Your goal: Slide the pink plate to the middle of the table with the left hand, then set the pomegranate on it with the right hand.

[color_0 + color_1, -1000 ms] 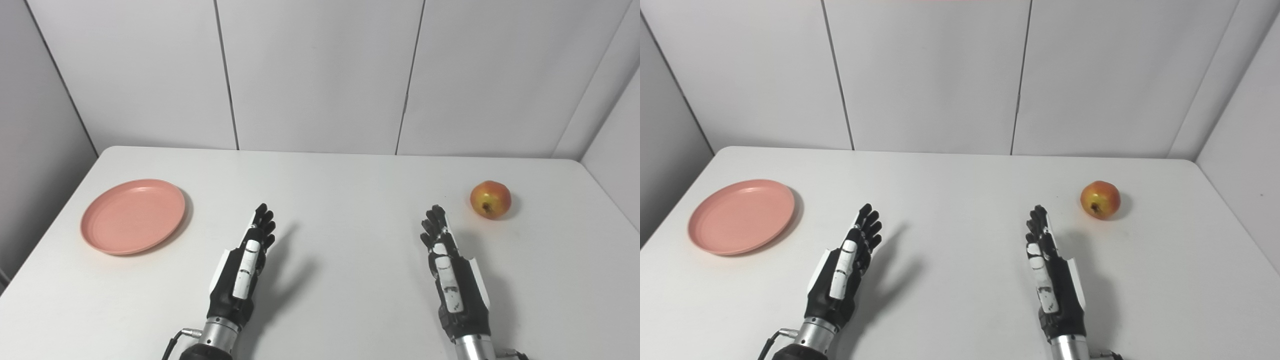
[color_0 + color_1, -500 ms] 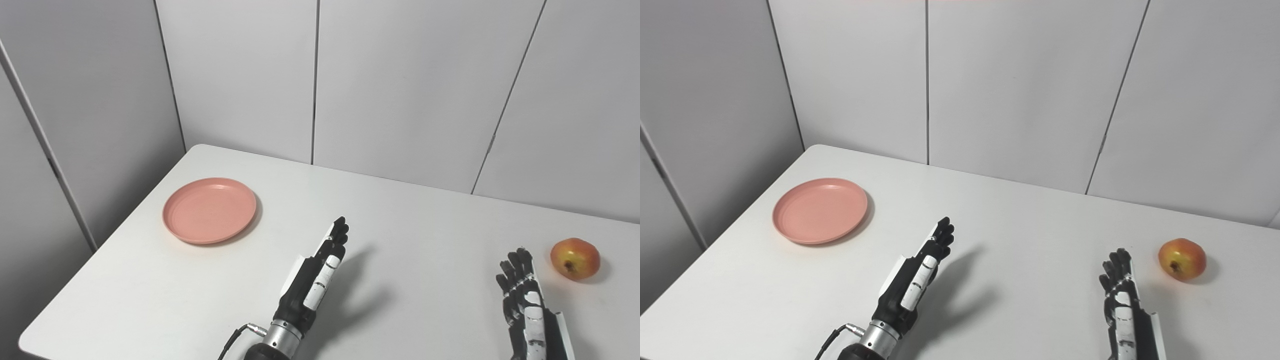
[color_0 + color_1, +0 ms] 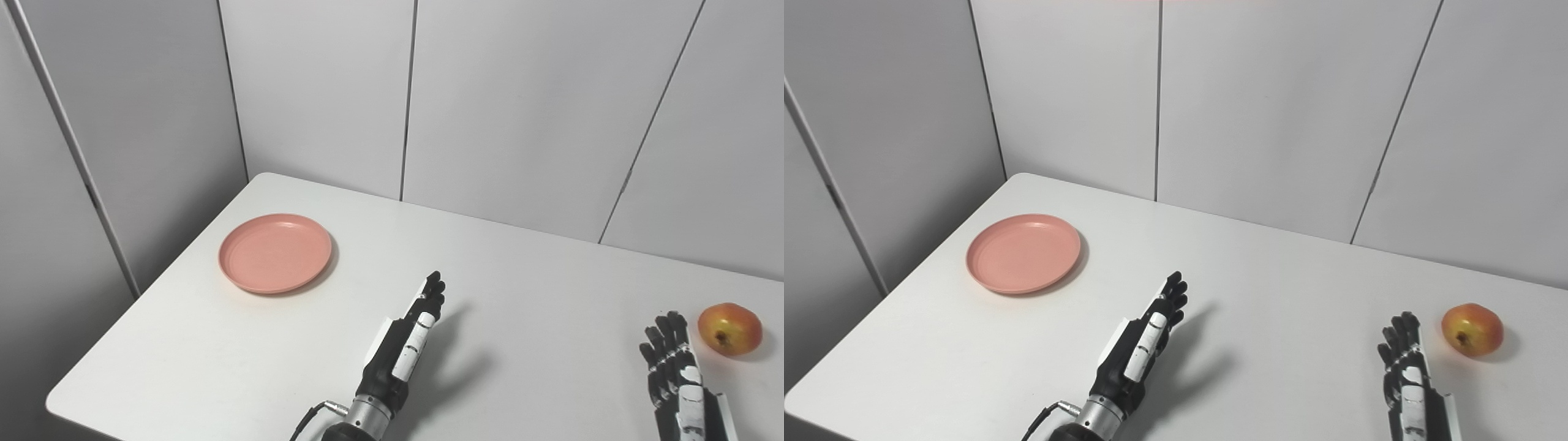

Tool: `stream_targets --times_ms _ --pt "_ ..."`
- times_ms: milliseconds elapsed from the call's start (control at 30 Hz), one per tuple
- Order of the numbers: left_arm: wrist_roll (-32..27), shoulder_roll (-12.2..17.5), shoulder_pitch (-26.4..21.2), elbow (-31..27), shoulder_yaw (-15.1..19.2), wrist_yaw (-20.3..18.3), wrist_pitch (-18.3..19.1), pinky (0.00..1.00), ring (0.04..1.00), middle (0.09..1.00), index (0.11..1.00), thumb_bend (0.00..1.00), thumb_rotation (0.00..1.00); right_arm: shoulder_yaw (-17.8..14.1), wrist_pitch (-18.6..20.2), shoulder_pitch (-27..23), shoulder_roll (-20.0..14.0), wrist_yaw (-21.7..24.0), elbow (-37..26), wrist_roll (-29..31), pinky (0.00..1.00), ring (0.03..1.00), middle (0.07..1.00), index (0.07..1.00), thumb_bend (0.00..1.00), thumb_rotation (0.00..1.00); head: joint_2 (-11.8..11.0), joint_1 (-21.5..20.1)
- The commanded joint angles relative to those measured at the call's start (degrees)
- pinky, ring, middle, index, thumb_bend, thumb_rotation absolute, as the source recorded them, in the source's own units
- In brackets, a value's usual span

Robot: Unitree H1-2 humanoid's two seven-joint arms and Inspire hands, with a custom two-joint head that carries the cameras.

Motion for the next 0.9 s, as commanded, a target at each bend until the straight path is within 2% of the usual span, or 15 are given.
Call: stream_targets --times_ms 0,200,367,467,567,733,867 --pt "-1.14 0.86 -2.3 -4.16 0.39 -0.88 1.54 1.0 1.0 1.0 1.0 0.57 1.0 -0.7 -1.78 2.23 -0.98 0.59 2.95 -0.25 1.0 1.0 1.0 1.0 0.6 1.0 0.06 0.11" --pt "-3.91 2.54 -4.65 -10.38 3.12 -0.36 7.62 1.0 1.0 1.0 1.0 0.57 1.0 -0.99 -0.58 1.9 -0.59 -0.27 2.67 -0.55 1.0 1.0 1.0 1.0 0.62 1.0 -0.01 0.48" --pt "-7.18 5.67 -7.94 -14.74 7.21 -0.41 12.7 1.0 1.0 1.0 1.0 0.58 1.0 -1.02 1.1 1.31 -0.22 -0.15 2.4 0.74 1.0 1.0 1.0 1.0 0.61 0.99 0.35 -1.64" --pt "-7.6 8.8 -9.4 -16.73 9.58 -0.33 15.62 1.0 1.0 1.0 1.0 0.59 1.0 -1.05 2.13 1.18 -0.04 -0.23 1.99 1.21 1.0 1.0 1.0 1.0 0.61 0.98 0.45 -2.09" --pt "-8.35 12.25 -10.72 -16.34 12.26 -0.8 15.6 1.0 1.0 1.0 1.0 0.61 1.0 -1.29 3.7 0.99 0.05 -0.39 1.57 1.81 1.0 1.0 1.0 1.0 0.62 0.96 0.51 -1.66" --pt "-10.12 16.41 -12.73 -14.65 15.47 -1.48 14.54 1.0 1.0 1.0 1.0 0.64 1.0 -2.03 5.81 0.24 0.09 0.17 1.65 4.01 1.0 1.0 1.0 1.0 0.6 0.96 0.25 -0.28" --pt "-10.84 18.69 -14.53 -13.57 17.56 -1.25 13.61 1.0 1.0 1.0 1.0 0.62 1.0 -2.61 6.46 -0.36 -0.33 0.01 2.3 4.38 1.0 1.0 1.0 1.0 0.57 0.99 -0.63 1.41"
